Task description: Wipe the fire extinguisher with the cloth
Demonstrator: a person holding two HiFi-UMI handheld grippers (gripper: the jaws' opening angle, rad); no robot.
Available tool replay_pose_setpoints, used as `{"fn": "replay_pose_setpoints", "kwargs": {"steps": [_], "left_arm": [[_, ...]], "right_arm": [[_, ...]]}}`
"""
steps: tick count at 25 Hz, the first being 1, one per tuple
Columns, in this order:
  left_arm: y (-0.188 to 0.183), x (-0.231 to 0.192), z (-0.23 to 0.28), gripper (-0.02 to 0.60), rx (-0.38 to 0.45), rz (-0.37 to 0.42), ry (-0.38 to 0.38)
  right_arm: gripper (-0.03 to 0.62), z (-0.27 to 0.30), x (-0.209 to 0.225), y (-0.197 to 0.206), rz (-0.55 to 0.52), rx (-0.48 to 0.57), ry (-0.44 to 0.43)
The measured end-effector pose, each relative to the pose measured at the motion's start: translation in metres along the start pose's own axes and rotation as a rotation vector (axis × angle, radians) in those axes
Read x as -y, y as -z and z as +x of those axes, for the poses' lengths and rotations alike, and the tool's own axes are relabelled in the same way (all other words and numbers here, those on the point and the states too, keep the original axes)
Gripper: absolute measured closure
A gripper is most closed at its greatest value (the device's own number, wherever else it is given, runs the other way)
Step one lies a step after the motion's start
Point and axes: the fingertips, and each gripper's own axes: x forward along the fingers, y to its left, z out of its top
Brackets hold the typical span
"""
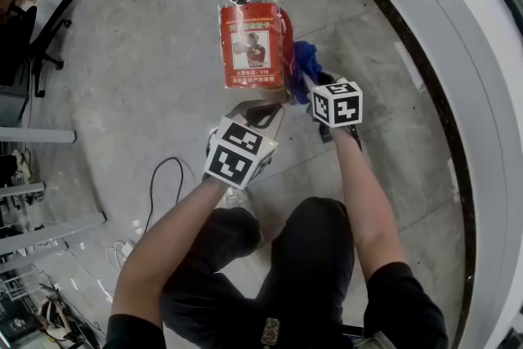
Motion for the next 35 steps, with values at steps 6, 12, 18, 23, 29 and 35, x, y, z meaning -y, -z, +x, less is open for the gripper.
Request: {"fn": "replay_pose_setpoints", "kwargs": {"steps": [6,12,18,23,29,35], "left_arm": [[-0.008,0.01,-0.006,0.577,0.0,0.037,-0.008],[-0.009,0.019,-0.013,0.577,-0.044,0.109,-0.008],[-0.02,0.008,-0.037,0.577,-0.026,0.074,-0.045],[-0.034,0.004,-0.058,0.577,0.008,0.027,-0.076],[-0.043,0.003,-0.08,0.577,0.049,0.052,-0.108],[-0.037,-0.001,-0.073,0.577,0.047,0.04,-0.106]], "right_arm": [[0.543,-0.019,0.022,0.027,-0.013,-0.093,0.067],[0.543,-0.067,0.027,0.002,-0.006,0.008,0.077],[0.542,-0.106,-0.048,-0.069,-0.035,0.195,-0.07],[0.542,-0.154,-0.12,-0.116,-0.111,0.348,-0.186],[0.542,-0.15,-0.155,-0.126,-0.172,0.342,-0.255],[0.542,-0.124,-0.126,-0.083,-0.112,0.257,-0.194]]}}
